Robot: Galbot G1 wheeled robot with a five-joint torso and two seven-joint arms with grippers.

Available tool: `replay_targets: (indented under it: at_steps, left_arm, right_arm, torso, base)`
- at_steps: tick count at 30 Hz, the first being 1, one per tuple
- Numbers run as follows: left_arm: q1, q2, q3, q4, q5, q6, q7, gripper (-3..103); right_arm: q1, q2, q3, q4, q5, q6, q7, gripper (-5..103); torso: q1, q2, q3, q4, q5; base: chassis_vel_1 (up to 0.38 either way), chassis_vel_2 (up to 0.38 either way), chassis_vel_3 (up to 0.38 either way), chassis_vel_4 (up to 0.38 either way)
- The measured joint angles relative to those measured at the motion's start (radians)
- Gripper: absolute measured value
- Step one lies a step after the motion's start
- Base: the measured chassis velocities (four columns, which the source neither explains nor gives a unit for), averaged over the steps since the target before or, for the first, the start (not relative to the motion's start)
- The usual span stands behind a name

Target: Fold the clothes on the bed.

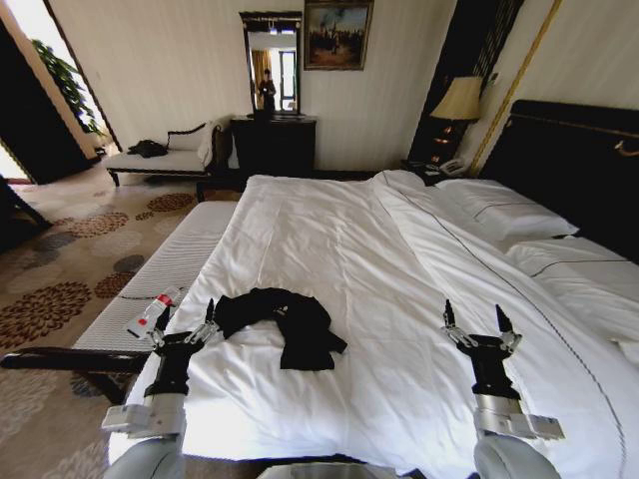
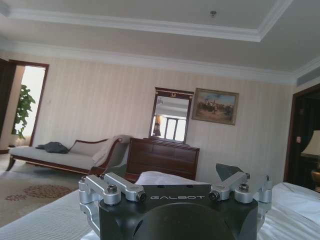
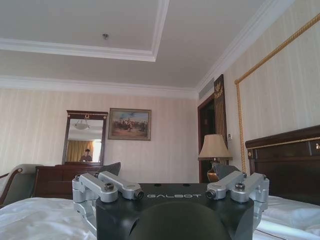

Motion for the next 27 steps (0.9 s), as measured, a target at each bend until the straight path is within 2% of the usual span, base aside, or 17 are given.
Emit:
replay_targets:
  at_steps: [2,4,7,12,18,27]
  left_arm:
    - [-0.015,0.065,0.017,-0.006,-0.030,0.010,-0.002,100]
    - [-0.033,0.102,0.022,-0.006,-0.026,0.012,-0.004,100]
    - [-0.038,0.110,0.023,-0.007,-0.012,0.025,-0.012,100]
    - [-0.021,0.070,0.045,0.008,0.048,0.032,-0.021,100]
    - [-0.006,-0.013,0.067,0.025,0.121,0.012,-0.006,100]
    - [-0.036,-0.050,0.062,0.045,0.112,0.009,-0.008,100]
  right_arm:
    - [-0.012,0.005,0.011,0.007,-0.002,0.007,-0.006,100]
    - [-0.014,0.010,0.021,0.008,-0.005,0.015,-0.010,100]
    - [-0.015,0.015,0.022,0.009,-0.015,0.015,-0.011,100]
    - [0.018,0.018,-0.027,-0.015,-0.030,0.012,-0.007,100]
    - [0.102,0.023,-0.096,-0.073,-0.071,0.028,-0.005,100]
    - [0.122,0.006,-0.107,-0.105,-0.081,0.017,0.010,100]
  torso:
    - [0.000,0.000,0.000,-0.0001,0.0000]
    - [0.000,0.000,0.000,-0.0003,-0.0003]
    - [0.000,0.000,0.000,-0.0003,-0.0003]
    - [0.000,0.000,0.000,0.0001,-0.0002]
    - [0.000,0.000,0.000,0.0004,0.0003]
    - [0.000,0.000,0.000,-0.0003,-0.0001]
  base:
    - [0.000,0.000,0.000,0.000]
    - [0.000,0.000,0.000,0.000]
    - [0.000,0.000,0.000,0.000]
    - [0.000,0.000,0.000,0.000]
    - [0.000,0.000,0.000,0.000]
    - [0.000,0.000,0.000,0.000]
